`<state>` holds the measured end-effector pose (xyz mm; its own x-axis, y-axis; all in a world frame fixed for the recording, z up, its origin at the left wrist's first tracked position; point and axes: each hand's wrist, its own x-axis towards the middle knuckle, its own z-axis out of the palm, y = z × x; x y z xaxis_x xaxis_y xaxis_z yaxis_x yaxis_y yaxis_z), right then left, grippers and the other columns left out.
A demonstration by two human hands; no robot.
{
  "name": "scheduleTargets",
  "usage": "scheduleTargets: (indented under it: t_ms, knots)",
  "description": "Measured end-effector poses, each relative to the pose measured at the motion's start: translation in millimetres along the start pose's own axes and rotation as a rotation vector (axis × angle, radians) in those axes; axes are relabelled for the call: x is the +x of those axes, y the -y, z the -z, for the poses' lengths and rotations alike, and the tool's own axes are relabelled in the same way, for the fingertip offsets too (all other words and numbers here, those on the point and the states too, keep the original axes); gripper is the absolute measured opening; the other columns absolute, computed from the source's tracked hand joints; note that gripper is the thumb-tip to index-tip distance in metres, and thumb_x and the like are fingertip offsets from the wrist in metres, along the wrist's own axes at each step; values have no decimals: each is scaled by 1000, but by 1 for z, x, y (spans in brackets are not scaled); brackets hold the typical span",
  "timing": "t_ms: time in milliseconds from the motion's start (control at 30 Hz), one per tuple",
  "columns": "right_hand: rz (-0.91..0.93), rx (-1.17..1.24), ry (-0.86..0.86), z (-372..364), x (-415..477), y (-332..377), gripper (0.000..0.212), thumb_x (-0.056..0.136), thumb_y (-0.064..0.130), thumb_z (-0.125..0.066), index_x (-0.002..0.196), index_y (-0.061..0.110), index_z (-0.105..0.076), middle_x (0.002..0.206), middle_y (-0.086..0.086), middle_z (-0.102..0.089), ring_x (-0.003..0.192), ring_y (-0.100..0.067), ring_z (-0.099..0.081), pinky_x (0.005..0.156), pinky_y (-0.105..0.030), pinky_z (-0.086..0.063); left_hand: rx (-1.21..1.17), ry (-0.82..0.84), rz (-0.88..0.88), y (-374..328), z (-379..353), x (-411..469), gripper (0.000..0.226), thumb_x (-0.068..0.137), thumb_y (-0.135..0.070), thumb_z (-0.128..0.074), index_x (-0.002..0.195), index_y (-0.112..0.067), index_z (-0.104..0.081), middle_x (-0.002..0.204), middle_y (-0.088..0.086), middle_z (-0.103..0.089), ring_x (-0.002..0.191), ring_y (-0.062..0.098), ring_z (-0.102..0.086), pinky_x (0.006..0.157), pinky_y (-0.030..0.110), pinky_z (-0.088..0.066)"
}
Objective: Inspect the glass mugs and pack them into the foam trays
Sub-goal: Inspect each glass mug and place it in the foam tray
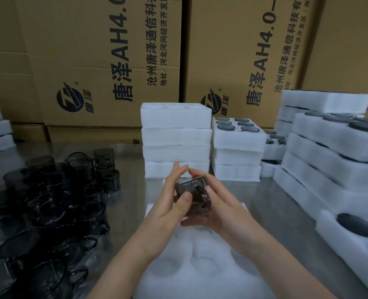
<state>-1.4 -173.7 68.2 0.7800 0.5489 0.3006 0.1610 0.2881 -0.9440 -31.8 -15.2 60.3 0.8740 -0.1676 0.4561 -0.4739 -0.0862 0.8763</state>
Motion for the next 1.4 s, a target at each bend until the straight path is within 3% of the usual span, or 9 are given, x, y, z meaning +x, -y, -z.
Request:
scheduleTargets:
  t_ms: [167, 300, 400, 667, 767, 933, 1067, 1200, 1400]
  knots:
    - [105, -160, -169, -4, 1, -7, 37, 79, 48, -66, 114, 37, -59, 91, 0, -69, 76, -20, -68, 65, -35, -57, 214, -155, -184, -1, -1, -2, 49, 85, -31, -58, 133, -37, -49, 132, -22, -53, 129, 9, -47, 106, 37, -40]
    - [232, -441, -258, -9, 1, -10, 31, 87, 49, -53, 114, 38, -61, 92, 3, -66, 80, -9, -61, 68, -30, -56, 541, -98, -312, 1, -7, -4, 66, 77, -26, -55, 141, -30, -42, 146, -18, -42, 139, 8, -36, 111, 36, -36]
    - [267, -532, -325, -6, 1, -10, 23, 94, 47, -48, 107, 39, -66, 91, 7, -69, 83, -6, -62, 74, -22, -52, 591, -148, -302, 2, -11, -2, 67, 78, -37, -67, 140, -38, -40, 146, -20, -43, 137, -2, -37, 109, 22, -35]
    - [104, -148, -469, 1, 2, 0, 23, 98, 21, -54, 98, 18, -77, 93, -10, -76, 80, -25, -74, 57, -30, -57, 442, -79, -240, 4, -6, -2, 73, 75, -2, -78, 130, -40, -47, 145, -28, -42, 135, -6, -37, 109, 14, -32]
    - [27, -27, -421, 6, 4, 3, 34, 93, 33, -56, 109, 9, -74, 105, -16, -73, 96, -33, -70, 70, -35, -58, 377, -60, -290, 1, -8, -4, 76, 76, -3, -74, 128, -49, -43, 147, -28, -39, 140, -1, -32, 111, 17, -29]
    - [-160, 201, -90, 0, 3, 6, 66, 93, 56, -45, 126, 1, -61, 122, -31, -61, 101, -41, -63, 94, -50, -51, 342, -111, -268, 1, -6, -4, 77, 78, -2, -65, 118, -59, -34, 146, -33, -35, 143, -1, -25, 103, 8, -32]
    - [-80, 104, -122, -2, 2, 2, 61, 82, 56, -60, 114, 5, -69, 114, -29, -66, 96, -43, -68, 80, -45, -57, 419, -191, -210, 4, -6, -4, 79, 77, -9, -75, 135, -46, -35, 125, -35, -43, 130, -2, -39, 92, 1, -35]
    - [22, -75, -279, -3, 2, -2, 47, 79, 55, -66, 100, 14, -76, 101, -19, -73, 92, -39, -71, 71, -38, -59, 565, -167, -265, -1, -10, -5, 73, 70, -36, -79, 129, -48, -40, 125, -34, -44, 120, -8, -42, 91, -1, -30]
    - [24, -60, -406, 0, 3, 3, 40, 80, 45, -63, 91, 10, -79, 90, -19, -74, 78, -29, -73, 60, -32, -57, 564, -142, -289, 0, -8, -4, 81, 66, -23, -85, 133, -43, -45, 136, -26, -51, 126, -9, -44, 100, 4, -29]
